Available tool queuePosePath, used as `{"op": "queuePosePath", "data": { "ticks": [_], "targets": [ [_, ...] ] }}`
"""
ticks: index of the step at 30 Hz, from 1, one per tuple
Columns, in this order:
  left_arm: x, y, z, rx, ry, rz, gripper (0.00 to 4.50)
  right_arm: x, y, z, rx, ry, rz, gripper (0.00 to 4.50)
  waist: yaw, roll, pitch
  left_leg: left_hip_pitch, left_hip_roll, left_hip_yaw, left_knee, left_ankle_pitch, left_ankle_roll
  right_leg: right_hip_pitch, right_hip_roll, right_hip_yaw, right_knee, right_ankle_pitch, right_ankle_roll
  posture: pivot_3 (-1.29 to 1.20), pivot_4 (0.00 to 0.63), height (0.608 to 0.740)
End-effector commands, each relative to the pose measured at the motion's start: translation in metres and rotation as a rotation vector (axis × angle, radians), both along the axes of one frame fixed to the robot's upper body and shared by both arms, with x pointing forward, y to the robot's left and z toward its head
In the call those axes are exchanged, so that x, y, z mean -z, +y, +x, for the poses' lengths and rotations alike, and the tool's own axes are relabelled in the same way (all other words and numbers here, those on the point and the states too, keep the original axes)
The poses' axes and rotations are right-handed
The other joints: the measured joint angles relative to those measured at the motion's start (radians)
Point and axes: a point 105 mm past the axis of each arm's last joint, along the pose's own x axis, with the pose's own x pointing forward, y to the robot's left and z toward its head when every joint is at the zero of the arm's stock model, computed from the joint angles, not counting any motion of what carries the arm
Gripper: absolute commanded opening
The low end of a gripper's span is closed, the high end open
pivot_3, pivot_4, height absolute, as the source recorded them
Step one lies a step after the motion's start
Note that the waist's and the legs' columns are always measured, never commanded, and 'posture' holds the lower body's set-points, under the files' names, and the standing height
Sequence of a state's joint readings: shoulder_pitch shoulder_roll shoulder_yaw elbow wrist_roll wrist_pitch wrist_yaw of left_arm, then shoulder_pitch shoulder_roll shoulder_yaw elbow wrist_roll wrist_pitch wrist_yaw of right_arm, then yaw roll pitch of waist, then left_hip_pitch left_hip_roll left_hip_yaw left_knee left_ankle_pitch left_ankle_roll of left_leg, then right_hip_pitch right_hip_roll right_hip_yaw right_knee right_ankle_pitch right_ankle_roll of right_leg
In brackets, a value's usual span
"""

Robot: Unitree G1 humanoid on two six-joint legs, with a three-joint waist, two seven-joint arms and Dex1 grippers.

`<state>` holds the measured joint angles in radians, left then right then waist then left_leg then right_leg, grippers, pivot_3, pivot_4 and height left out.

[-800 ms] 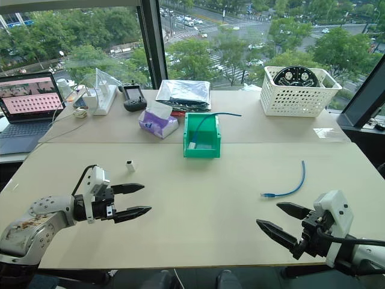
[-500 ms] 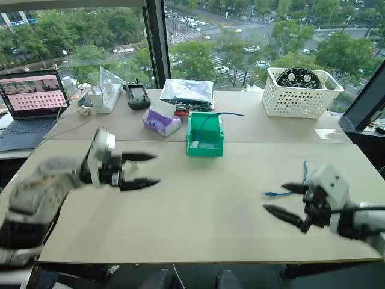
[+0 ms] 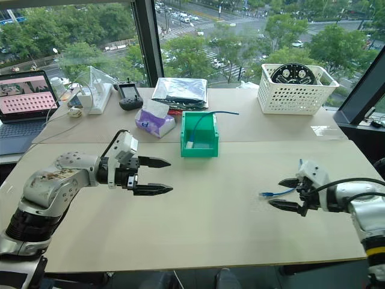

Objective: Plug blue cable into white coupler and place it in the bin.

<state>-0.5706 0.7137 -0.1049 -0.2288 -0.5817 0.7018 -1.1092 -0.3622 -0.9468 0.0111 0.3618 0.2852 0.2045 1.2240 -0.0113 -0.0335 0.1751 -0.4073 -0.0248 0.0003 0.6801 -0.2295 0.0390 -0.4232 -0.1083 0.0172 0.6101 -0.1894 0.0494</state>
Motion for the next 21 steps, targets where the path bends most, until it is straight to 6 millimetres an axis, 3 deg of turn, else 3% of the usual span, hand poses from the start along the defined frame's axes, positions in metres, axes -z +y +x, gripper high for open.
{"op": "queuePosePath", "data": {
  "ticks": [1, 3, 6, 12, 17, 21],
  "targets": [
    [-0.005, -0.006, -0.005, 0.009, -0.032, -0.003, 4.5, -0.003, 0.001, 0.009, -0.032, -0.017, -0.024, 4.47, -0.001, 0.0, 0.0, 0.001, 0.0, 0.0, 0.0, 0.0, 0.0, 0.0, 0.0, 0.0, 0.0, 0.0, 0.0, 0.0, 0.15, 0.734],
    [-0.005, -0.006, -0.005, 0.005, -0.034, -0.003, 4.5, 0.002, 0.0, 0.012, -0.034, 0.006, -0.031, 4.47, -0.001, 0.0, 0.0, 0.001, 0.0, 0.0, 0.0, 0.001, -0.001, 0.0, 0.0, 0.0, 0.001, 0.0, 0.0, 0.0, 0.15, 0.734],
    [-0.005, -0.004, -0.005, -0.006, -0.04, 0.004, 4.5, 0.008, -0.006, 0.011, -0.027, 0.054, -0.054, 3.72, -0.001, 0.0, 0.0, 0.001, 0.0, 0.0, 0.0, 0.001, -0.001, 0.0, 0.0, 0.0, 0.001, 0.0, 0.0, 0.0, 0.15, 0.734],
    [-0.018, -0.009, -0.014, 0.063, -0.089, -0.103, 4.5, 0.012, -0.008, 0.008, -0.035, 0.097, -0.046, 1.66, 0.001, 0.0, 0.0, 0.001, 0.0, 0.0, 0.0, 0.001, -0.001, 0.001, 0.0, 0.0, 0.001, 0.0, -0.001, 0.0, 0.15, 0.734],
    [-0.013, -0.013, -0.008, 0.07, -0.13, -0.083, 4.5, 0.0, 0.021, 0.005, -0.157, 0.051, -0.045, 0.08, -0.001, 0.0, 0.0, 0.001, 0.0, -0.001, 0.0, 0.001, -0.001, 0.001, 0.0, 0.0, 0.001, 0.0, -0.001, 0.0, 0.15, 0.734],
    [-0.003, -0.015, -0.001, 0.071, -0.175, -0.013, 4.5, -0.008, 0.056, 0.001, -0.266, 0.035, -0.048, 0.08, -0.004, 0.0, 0.0, 0.002, 0.0, 0.0, 0.0, 0.001, -0.001, 0.001, 0.001, 0.0, 0.002, 0.001, -0.001, 0.0, 0.15, 0.734]
  ]
}}
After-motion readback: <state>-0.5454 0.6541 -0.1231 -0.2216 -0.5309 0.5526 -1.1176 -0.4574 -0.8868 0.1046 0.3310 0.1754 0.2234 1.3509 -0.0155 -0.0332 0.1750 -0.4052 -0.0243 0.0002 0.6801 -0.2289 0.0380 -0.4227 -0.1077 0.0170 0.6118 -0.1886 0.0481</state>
